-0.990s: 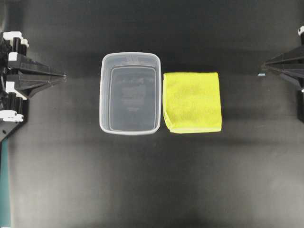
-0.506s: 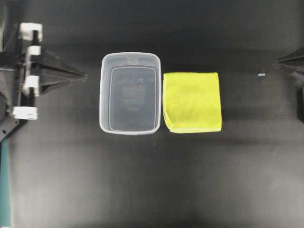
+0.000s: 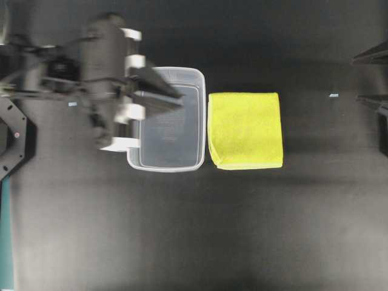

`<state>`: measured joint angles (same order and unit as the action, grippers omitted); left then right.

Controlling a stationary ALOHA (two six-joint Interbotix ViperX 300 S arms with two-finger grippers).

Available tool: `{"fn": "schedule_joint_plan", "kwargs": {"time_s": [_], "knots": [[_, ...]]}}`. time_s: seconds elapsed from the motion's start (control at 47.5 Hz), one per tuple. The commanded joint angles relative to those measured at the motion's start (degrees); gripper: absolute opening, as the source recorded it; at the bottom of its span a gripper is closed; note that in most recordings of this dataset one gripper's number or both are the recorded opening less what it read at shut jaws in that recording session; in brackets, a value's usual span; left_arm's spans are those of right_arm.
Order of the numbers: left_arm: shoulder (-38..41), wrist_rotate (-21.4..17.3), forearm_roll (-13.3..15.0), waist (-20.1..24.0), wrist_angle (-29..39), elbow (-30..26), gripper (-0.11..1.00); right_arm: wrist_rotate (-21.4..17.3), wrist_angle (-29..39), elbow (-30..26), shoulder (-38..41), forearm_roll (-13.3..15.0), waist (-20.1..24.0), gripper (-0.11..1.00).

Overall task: Place the yellow towel into the container with the left arm.
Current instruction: 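Move the left gripper over the container toward the yellow towel, then lower the left gripper onto the yellow towel and pinch it closed, then lift the towel and carry it left over the clear container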

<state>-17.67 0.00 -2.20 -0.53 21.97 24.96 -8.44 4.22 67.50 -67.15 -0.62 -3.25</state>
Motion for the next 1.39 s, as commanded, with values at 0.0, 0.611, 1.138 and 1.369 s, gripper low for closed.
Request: {"fn": "schedule_joint_plan", "kwargs": {"time_s": [0.0, 0.611, 1.138, 1.369], "knots": [[4.9, 0.1, -0.2, 0.7, 3.2, -5.5, 0.34, 0.1, 0.3, -1.0, -0.8, -0.3, -0.4, 0.77], [41.7, -2.2, -0.2, 1.4, 17.1, -28.6, 0.91, -0.8, 0.4, -1.1, -2.5, -0.3, -0.4, 0.77], [51.9, -2.0, -0.2, 1.8, 15.8, -33.0, 0.81, -1.3, 0.1, -0.5, -2.5, -0.3, -0.4, 0.77], [51.2, -2.2, -0.2, 0.9, 19.3, -33.5, 0.20, -1.3, 0.1, -0.5, -2.5, -0.3, -0.4, 0.77]]}}
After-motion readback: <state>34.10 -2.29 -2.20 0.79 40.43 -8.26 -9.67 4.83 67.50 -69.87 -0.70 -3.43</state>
